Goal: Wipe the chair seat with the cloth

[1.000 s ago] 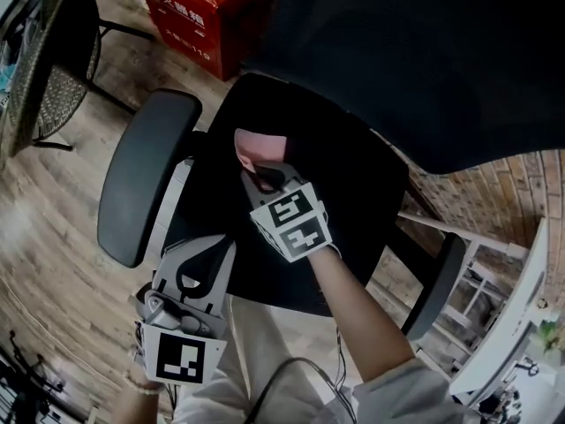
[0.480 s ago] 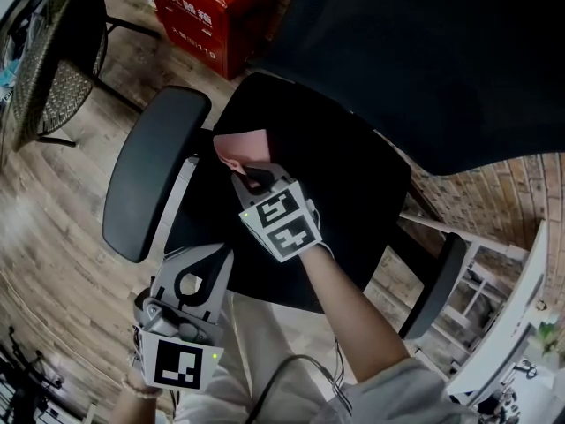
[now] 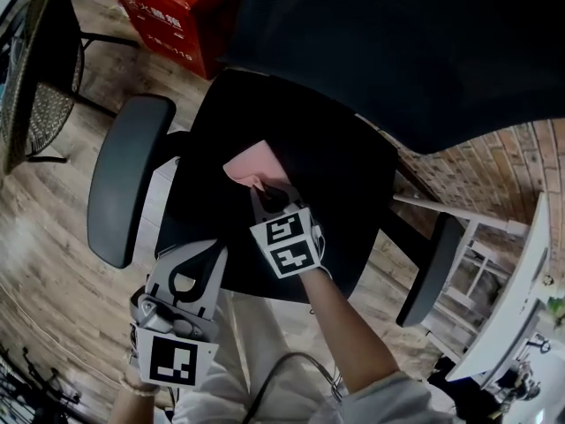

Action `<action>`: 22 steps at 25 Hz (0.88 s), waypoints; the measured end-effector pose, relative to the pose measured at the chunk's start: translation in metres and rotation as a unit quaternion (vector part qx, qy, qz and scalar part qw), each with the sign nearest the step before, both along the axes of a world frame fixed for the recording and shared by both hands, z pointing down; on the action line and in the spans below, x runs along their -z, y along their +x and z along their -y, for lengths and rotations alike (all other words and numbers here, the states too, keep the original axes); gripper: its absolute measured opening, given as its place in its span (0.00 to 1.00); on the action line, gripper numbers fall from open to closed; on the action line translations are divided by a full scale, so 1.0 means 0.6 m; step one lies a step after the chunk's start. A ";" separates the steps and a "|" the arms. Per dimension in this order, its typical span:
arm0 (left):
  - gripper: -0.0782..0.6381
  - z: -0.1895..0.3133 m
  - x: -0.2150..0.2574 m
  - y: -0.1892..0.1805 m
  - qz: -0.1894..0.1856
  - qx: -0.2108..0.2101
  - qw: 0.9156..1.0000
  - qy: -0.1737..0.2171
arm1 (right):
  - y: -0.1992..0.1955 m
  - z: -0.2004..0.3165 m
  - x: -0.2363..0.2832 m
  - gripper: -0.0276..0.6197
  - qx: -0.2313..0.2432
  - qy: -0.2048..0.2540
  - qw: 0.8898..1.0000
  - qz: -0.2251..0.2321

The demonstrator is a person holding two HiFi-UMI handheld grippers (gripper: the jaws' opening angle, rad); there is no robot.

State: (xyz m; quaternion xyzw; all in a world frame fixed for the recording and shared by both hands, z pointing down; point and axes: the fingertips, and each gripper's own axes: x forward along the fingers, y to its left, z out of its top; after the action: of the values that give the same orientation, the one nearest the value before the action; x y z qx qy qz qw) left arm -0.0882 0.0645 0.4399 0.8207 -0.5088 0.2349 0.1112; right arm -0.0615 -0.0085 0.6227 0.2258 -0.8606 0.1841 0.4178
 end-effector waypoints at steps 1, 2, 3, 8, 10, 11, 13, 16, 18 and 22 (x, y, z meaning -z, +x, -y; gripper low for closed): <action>0.13 0.002 -0.001 0.005 0.000 -0.006 1.000 0.000 | 0.018 0.001 -0.001 0.13 -0.015 0.002 1.000 -0.006; 0.13 0.004 -0.001 0.011 0.000 -0.012 1.000 -0.001 | 0.037 0.001 -0.003 0.13 -0.027 0.004 1.000 -0.012; 0.13 0.007 -0.001 0.017 0.001 -0.018 1.000 0.000 | 0.055 0.001 -0.004 0.13 -0.038 0.005 0.999 -0.018; 0.13 0.020 -0.001 0.046 0.000 -0.045 0.999 0.000 | 0.153 -0.001 -0.006 0.13 -0.103 0.012 0.994 -0.044; 0.13 0.025 0.001 0.056 0.000 -0.057 0.998 0.000 | 0.194 -0.005 -0.008 0.13 -0.130 0.014 0.990 -0.058; 0.13 0.027 0.001 0.060 0.000 -0.063 0.998 -0.001 | 0.213 -0.007 -0.009 0.13 -0.144 0.015 0.987 -0.064; 0.13 0.030 0.001 0.065 0.001 -0.070 0.998 -0.003 | 0.249 -0.012 -0.007 0.13 -0.168 0.018 0.983 -0.075; 0.13 0.042 0.005 0.067 0.006 -0.072 0.997 0.003 | 0.312 -0.014 0.000 0.13 -0.212 0.024 0.973 -0.093; 0.13 0.045 0.004 0.069 0.013 -0.076 0.997 0.004 | 0.357 -0.015 0.005 0.13 -0.251 0.028 0.962 -0.101; 0.13 0.046 0.007 0.074 0.023 -0.084 0.996 0.007 | 0.431 -0.027 0.015 0.13 -0.310 0.029 0.943 -0.117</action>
State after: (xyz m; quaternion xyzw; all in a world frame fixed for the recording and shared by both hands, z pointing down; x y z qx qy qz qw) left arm -0.0438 0.0370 0.4358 0.8558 -0.4419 0.2585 0.0738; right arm 0.1972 0.0074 0.6135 0.5131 -0.6985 0.2514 0.4308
